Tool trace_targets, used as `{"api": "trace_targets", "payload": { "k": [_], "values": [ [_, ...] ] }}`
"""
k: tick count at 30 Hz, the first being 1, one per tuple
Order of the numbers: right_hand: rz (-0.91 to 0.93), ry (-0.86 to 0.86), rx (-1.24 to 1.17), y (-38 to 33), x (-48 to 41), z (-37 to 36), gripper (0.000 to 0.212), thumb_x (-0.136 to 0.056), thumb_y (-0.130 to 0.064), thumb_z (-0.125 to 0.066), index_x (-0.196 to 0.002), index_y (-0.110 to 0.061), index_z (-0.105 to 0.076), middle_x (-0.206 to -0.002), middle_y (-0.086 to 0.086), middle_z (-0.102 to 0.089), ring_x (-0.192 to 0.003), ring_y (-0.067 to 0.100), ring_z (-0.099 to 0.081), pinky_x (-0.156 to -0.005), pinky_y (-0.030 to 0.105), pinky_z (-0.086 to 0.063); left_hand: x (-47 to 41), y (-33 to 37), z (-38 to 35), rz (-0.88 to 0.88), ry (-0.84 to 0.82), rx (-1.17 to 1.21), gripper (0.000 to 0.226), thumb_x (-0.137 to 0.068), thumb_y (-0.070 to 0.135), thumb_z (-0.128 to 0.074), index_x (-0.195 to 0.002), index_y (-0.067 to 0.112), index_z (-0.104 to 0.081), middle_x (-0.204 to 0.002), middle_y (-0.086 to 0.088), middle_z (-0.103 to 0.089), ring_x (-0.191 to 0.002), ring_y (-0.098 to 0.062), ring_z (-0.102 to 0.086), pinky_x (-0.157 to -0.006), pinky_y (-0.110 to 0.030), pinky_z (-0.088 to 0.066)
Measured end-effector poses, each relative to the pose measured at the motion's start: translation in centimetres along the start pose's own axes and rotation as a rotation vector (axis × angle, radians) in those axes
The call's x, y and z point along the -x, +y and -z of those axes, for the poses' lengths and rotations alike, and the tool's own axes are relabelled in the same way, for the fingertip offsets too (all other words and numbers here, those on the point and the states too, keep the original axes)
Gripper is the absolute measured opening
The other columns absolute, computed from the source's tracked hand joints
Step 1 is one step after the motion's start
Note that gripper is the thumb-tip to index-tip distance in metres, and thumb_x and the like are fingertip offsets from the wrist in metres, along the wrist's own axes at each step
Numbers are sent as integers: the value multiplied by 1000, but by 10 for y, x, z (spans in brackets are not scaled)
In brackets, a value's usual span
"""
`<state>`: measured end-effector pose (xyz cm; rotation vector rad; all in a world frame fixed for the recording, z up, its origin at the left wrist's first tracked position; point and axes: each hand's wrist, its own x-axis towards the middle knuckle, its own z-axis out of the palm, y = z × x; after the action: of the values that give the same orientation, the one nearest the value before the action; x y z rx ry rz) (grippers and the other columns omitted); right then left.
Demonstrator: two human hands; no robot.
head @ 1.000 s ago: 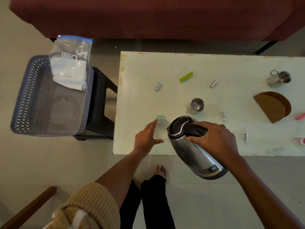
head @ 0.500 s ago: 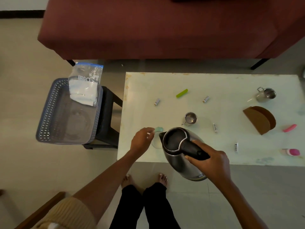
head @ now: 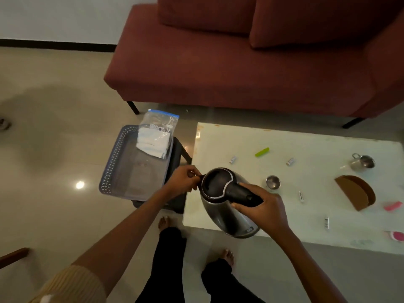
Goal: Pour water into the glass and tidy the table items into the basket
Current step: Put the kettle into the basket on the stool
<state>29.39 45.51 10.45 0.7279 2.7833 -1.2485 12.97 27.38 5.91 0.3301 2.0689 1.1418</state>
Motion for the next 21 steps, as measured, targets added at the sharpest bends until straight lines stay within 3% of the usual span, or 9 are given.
{"api": "trace_targets", "payload": {
  "k": [3,8,12,17,21],
  "values": [
    [1,-76,-89,-48,-24,-23,52,-64,-35,-82,-111,-27,-61,-99,-8,-69,-92,14,-65,-83,28,-53,5,-2,63,-5,71,21,7,-85,0,-59,-81,5,-62,-62,-6,-64,-52,-7,-60,-51,-17,-49],
    [1,-153,-83,-120,-70,-86,47,-62,-42,-81,-90,-30,-46,-91,5,-71,-82,21,-67,-74,35,-56,1,-34,167,39,213,11,10,-82,-5,-58,-79,3,-63,-44,2,-60,-39,-6,-52,-40,-17,-41],
    [5,-243,-65,-160,-105,-140,47,-61,-41,-82,-89,-27,-47,-90,4,-67,-80,20,-62,-70,29,-50,-4,-63,231,107,320,-12,19,-79,-9,-56,-69,7,-62,-35,4,-56,-32,-4,-50,-36,-13,-40],
    [49,-449,59,-182,-143,-202,42,-70,-35,-75,-101,-15,-55,-99,6,-67,-80,13,-57,-68,24,-44,-16,-111,280,181,379,-154,16,-76,-2,-58,-70,12,-63,-38,6,-57,-35,-3,-52,-45,-17,-46],
    [93,-538,277,-180,-167,-240,46,-72,-33,-69,-111,-16,-53,-106,8,-65,-94,25,-62,-76,33,-52,-30,-144,288,217,365,-255,9,-76,5,-62,-83,7,-68,-53,-2,-57,-59,-24,-59,-65,-30,-47]
  ]
}}
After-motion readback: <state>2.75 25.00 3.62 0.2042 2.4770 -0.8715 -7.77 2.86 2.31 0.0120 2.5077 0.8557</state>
